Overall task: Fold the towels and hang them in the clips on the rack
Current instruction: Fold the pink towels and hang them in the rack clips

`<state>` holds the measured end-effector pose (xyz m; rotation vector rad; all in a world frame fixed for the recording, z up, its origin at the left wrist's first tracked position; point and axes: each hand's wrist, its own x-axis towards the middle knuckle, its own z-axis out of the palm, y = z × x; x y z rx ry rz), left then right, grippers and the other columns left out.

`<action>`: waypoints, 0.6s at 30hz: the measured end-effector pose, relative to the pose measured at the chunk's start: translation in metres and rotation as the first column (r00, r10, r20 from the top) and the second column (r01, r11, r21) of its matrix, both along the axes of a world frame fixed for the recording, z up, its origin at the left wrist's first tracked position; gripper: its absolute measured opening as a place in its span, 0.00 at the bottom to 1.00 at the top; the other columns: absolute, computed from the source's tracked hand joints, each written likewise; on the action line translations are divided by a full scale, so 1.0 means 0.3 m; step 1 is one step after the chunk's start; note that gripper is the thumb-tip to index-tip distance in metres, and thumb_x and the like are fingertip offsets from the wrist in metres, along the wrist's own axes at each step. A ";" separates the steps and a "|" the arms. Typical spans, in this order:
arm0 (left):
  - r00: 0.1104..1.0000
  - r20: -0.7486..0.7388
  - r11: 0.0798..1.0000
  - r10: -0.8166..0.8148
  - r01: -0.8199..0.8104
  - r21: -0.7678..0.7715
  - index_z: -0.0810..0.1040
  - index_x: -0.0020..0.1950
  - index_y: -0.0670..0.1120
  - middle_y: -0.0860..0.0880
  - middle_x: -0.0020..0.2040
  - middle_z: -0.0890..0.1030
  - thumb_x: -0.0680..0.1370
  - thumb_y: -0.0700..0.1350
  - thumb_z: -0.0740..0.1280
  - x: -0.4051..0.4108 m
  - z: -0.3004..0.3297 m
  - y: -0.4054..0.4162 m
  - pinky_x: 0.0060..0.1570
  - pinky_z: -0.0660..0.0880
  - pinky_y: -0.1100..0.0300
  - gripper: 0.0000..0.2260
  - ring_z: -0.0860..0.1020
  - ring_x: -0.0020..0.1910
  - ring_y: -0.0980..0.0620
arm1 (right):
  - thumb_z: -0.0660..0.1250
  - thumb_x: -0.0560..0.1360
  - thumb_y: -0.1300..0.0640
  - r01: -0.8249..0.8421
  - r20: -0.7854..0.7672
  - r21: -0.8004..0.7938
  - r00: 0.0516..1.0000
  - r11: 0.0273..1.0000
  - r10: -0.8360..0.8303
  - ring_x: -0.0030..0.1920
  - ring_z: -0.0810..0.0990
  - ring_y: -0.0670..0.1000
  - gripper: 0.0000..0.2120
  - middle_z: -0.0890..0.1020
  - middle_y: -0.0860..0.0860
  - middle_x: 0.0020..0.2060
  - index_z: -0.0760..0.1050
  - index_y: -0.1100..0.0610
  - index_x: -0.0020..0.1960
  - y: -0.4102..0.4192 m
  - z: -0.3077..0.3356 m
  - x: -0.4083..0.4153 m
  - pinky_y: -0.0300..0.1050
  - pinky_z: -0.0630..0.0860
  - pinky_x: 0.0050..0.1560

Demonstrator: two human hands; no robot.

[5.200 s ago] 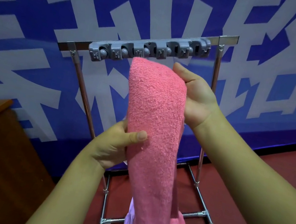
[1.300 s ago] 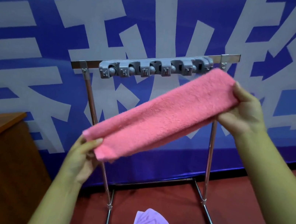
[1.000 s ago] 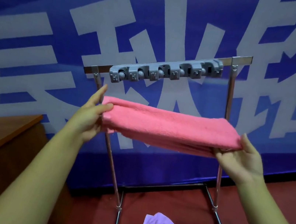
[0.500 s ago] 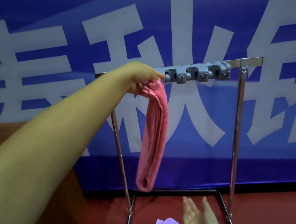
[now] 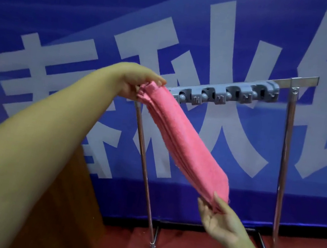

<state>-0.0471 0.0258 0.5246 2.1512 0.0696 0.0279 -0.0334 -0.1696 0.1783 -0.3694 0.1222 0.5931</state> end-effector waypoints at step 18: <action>0.968 0.154 0.941 -0.197 0.231 -0.248 0.77 0.52 0.45 0.49 0.42 0.77 0.78 0.36 0.59 -0.022 0.107 0.074 0.28 0.75 0.67 0.09 0.75 0.23 0.61 | 0.84 0.43 0.54 0.219 -0.067 0.377 0.976 0.900 -0.209 0.47 0.84 0.59 0.38 0.84 0.59 0.49 0.77 0.59 0.51 0.122 0.086 0.037 0.57 0.81 0.39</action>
